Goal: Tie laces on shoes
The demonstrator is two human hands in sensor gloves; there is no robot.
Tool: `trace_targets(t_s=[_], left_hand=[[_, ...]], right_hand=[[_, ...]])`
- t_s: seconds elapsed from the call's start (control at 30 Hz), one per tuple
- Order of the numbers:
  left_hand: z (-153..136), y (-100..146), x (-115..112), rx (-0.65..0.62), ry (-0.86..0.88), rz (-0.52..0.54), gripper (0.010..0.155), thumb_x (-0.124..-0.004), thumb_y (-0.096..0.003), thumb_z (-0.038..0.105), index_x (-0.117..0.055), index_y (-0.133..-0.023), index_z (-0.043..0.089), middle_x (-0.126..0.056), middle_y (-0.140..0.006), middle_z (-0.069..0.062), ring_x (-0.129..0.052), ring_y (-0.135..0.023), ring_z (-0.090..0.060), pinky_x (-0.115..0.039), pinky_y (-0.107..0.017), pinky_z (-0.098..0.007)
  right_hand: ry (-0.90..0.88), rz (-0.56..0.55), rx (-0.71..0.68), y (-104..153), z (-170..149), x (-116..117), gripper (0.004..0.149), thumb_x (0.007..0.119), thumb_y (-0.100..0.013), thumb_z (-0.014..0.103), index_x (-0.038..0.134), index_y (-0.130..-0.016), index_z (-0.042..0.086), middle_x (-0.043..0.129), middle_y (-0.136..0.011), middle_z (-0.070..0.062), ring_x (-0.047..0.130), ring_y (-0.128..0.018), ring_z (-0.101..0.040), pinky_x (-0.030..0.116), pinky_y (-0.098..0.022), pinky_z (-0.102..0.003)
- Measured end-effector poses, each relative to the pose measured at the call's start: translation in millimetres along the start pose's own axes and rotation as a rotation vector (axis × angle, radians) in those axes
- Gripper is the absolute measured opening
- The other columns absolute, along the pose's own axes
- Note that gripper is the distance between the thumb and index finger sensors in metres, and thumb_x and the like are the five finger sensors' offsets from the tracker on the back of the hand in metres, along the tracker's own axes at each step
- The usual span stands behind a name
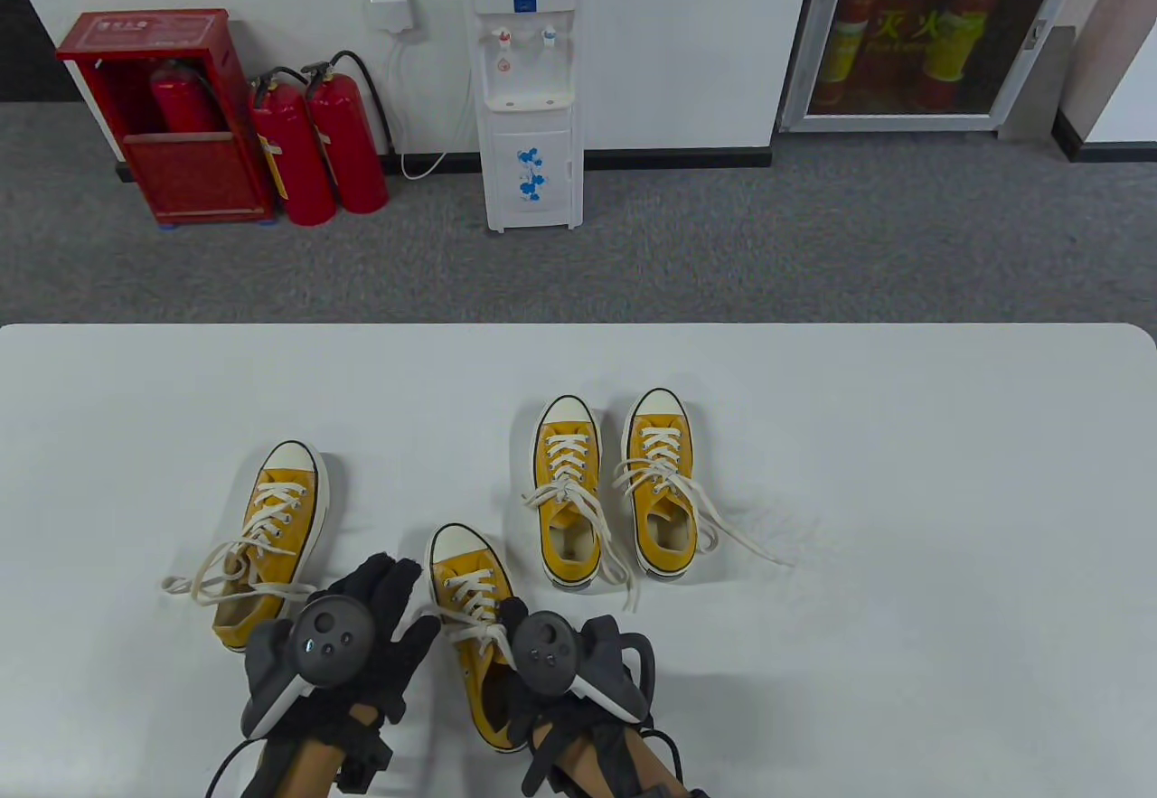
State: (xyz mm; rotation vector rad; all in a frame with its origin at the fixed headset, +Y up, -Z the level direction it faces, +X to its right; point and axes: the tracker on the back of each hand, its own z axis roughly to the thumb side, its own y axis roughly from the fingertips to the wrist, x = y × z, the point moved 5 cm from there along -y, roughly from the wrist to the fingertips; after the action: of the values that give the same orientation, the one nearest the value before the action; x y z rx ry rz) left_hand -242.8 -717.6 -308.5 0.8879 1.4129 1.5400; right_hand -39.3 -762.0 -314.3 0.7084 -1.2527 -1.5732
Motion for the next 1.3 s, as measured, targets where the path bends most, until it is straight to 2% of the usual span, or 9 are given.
trace_targets(t_s=[0.33,0.57,0.73,1.03,1.17,1.3], left_hand=[[-3,1,5,0.013,-0.031,0.031,0.072,-0.069,-0.0488,0.062,-0.056,-0.112,0.029,-0.054,-0.122,-0.011,-0.064,-0.109,-0.044,-0.044,-0.075,-0.075],[-3,1,6,0.013,-0.06,0.037,0.073,-0.069,-0.0488,0.062,-0.054,-0.112,0.029,-0.052,-0.122,-0.011,-0.062,-0.11,-0.045,-0.043,-0.075,-0.075],[-3,1,5,0.012,-0.058,0.032,0.073,-0.069,-0.0488,0.062,-0.055,-0.112,0.029,-0.052,-0.122,-0.011,-0.061,-0.11,-0.044,-0.042,-0.075,-0.075],[-4,0,4,0.015,-0.055,0.029,0.073,-0.069,-0.0489,0.062,-0.055,-0.112,0.029,-0.052,-0.122,-0.011,-0.062,-0.11,-0.044,-0.042,-0.075,-0.075],[-4,0,3,0.021,-0.057,0.023,0.073,-0.069,-0.0489,0.062,-0.055,-0.112,0.029,-0.052,-0.122,-0.012,-0.062,-0.11,-0.044,-0.042,-0.075,-0.075],[-7,0,4,0.031,-0.054,0.027,0.073,-0.069,-0.049,0.062,-0.055,-0.112,0.029,-0.052,-0.122,-0.011,-0.062,-0.11,-0.044,-0.042,-0.075,-0.075]], right_hand=[[-0.019,-0.104,-0.034,7,7,-41,0.058,0.078,-0.046,0.03,0.065,-0.099,0.012,0.087,-0.08,-0.014,0.101,-0.015,-0.009,0.089,-0.029,-0.038],[-0.111,-0.229,0.018,15,-13,-101,0.058,0.078,-0.046,0.03,0.065,-0.1,0.013,0.087,-0.081,-0.013,0.101,-0.016,-0.009,0.089,-0.03,-0.039],[-0.203,-0.343,0.12,31,-56,-140,0.058,0.079,-0.046,0.03,0.066,-0.1,0.014,0.087,-0.082,-0.013,0.101,-0.017,-0.012,0.087,-0.032,-0.041],[-0.11,-0.485,0.308,64,-149,-187,0.057,0.079,-0.046,0.029,0.066,-0.1,0.015,0.087,-0.083,-0.013,0.1,-0.019,-0.013,0.086,-0.035,-0.042],[-0.07,-0.521,0.365,78,-187,-195,0.057,0.079,-0.047,0.029,0.066,-0.1,0.015,0.086,-0.084,-0.013,0.1,-0.02,-0.014,0.085,-0.036,-0.042],[-0.09,-0.565,0.415,86,-221,-186,0.057,0.079,-0.046,0.029,0.067,-0.1,0.016,0.087,-0.084,-0.013,0.101,-0.019,-0.014,0.086,-0.036,-0.042]])
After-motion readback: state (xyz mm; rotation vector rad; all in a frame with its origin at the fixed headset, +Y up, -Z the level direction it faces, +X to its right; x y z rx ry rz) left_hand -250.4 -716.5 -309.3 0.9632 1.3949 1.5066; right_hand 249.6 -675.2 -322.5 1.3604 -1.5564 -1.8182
